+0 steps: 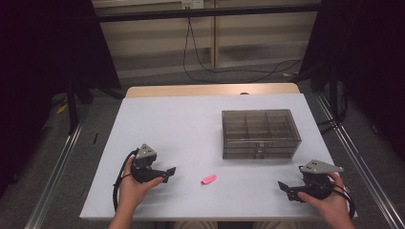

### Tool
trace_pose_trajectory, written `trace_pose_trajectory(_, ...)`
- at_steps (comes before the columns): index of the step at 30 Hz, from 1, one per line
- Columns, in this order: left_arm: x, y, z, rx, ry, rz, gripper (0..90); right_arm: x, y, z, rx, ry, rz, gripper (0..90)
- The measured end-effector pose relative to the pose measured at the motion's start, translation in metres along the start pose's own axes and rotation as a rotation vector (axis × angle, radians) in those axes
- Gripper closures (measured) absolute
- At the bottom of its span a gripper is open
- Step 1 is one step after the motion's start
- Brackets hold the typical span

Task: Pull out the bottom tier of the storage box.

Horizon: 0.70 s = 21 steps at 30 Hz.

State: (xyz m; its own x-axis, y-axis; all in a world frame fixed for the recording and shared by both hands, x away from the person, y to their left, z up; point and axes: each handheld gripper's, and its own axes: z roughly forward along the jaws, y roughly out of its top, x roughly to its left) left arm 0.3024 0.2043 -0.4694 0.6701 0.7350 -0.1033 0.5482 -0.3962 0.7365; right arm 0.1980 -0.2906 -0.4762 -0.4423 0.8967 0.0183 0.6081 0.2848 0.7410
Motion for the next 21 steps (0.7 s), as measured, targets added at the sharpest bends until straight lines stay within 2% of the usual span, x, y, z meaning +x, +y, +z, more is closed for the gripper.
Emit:
trace_pose_trajectory(2, -0.001, 0.0, 0.0, -0.007, -0.005, -0.009, 7.7, 0.0, 0.0, 0.001, 0.003, -0.01, 0.001, 4.9)
trace_pose_trajectory(6, 0.001, 0.0, -0.002, -0.002, -0.01, 0.006, 7.6, 0.002, 0.002, 0.002, 0.005, -0.008, 0.006, 4.8)
trace_pose_trajectory(8, 0.001, -0.001, -0.003, -0.018, -0.009, -0.01, 7.4, 0.004, 0.003, 0.003, 0.0, -0.003, 0.01, 4.8)
trace_pose_trajectory(12, 0.002, -0.001, -0.005, -0.011, -0.011, -0.003, 7.2, 0.009, 0.007, 0.006, -0.002, 0.002, 0.023, 4.7)
trace_pose_trajectory(16, 0.001, -0.001, -0.006, -0.023, -0.012, -0.013, 7.2, 0.013, 0.01, 0.009, -0.011, -0.002, 0.031, 4.7)
trace_pose_trajectory(21, 0.002, -0.001, -0.006, -0.012, -0.02, -0.002, 7.2, 0.018, 0.013, 0.012, -0.005, -0.003, 0.029, 4.8)
